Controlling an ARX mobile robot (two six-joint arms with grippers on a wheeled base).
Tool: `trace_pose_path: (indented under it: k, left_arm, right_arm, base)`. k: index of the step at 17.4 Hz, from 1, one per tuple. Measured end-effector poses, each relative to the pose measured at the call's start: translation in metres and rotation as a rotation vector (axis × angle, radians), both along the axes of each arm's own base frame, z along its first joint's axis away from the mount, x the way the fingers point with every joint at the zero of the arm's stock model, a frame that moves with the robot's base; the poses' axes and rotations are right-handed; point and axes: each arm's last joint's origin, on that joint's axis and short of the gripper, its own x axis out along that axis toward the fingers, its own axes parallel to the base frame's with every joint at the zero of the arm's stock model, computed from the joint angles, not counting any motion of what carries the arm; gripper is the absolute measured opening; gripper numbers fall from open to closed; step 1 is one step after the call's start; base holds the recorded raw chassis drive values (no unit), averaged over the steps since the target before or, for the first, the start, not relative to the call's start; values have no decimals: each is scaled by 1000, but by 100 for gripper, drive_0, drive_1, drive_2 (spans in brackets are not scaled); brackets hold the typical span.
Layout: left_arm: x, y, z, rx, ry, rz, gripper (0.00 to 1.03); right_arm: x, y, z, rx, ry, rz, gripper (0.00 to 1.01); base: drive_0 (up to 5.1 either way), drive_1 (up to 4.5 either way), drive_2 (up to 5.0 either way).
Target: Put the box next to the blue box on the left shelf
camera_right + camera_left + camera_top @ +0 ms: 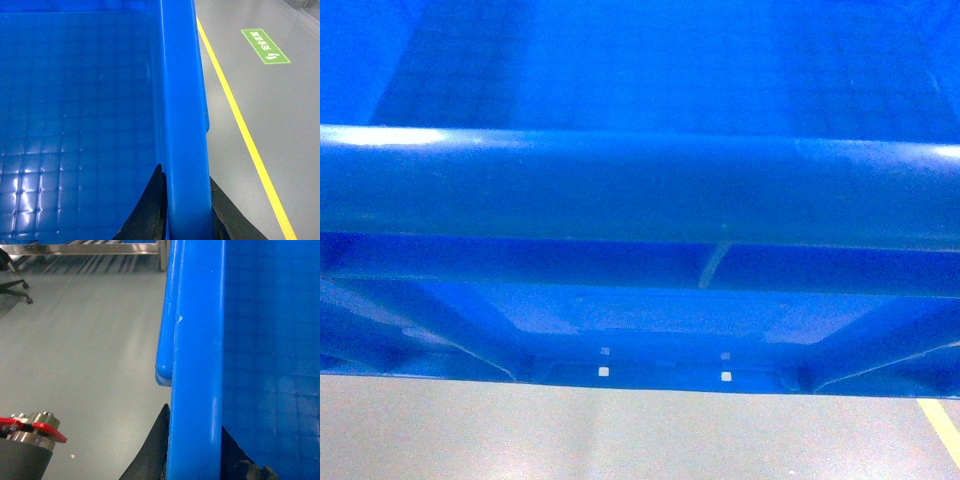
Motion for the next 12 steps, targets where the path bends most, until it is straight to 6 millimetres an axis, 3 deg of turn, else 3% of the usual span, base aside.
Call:
trace_pose_path:
  k: [11, 12]
  left_arm:
    - [1, 0, -1, 0, 5, -3, 11]
    - [1, 0, -1, 2, 7, 0, 11]
  right_arm:
    - [1, 0, -1, -1, 3, -1, 11]
    - [1, 1, -1, -1, 7, 1, 11]
  base:
    - [-167, -167, -167]
    - [4, 419, -411]
